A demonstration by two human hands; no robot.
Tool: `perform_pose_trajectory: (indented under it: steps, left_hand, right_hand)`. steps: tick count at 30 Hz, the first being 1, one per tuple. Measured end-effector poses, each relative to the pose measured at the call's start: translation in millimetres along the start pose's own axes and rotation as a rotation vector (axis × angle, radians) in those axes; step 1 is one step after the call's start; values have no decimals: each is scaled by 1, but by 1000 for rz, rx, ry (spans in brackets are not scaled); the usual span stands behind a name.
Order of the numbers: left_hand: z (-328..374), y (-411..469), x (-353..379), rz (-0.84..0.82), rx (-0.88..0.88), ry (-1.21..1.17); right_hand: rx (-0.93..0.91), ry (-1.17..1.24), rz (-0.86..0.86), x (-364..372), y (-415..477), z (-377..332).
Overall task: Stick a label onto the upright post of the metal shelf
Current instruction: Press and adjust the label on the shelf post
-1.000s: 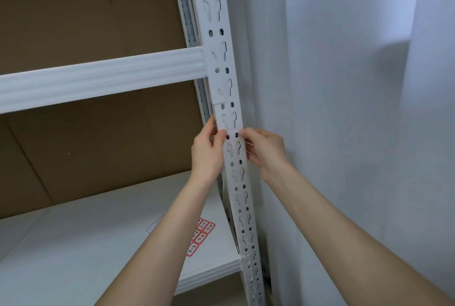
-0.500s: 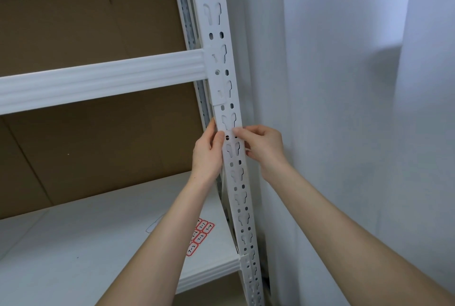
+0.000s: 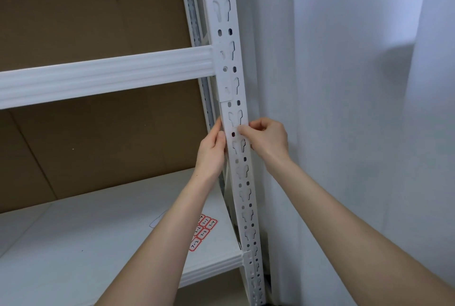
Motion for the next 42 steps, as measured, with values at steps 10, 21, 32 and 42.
perform_pose_trajectory:
  steps: [10,21,32,42]
  left_hand:
    - [-2,-8,2,15,-43,3]
    - [6,-4,4,91,-24,135]
    - [6,-4,5,86,-21,136]
    - [8,-5,5,71,-12,100]
  right_hand:
    - [-109,-97,-39,11,-6,2]
    - [-85,-41,-73,6,5,10]
    - [22,117,-108,5,14,19]
    - [96,174,-162,8,12,10]
Point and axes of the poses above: each hand's wrist, its own y-axis towards the middle knuckle, its own x-axis out of the palm, z = x × y, the point moved 7 cm from there along y, towards the middle knuckle, and after that the axes turned 12 degrees about x, right-handed, at the moved point
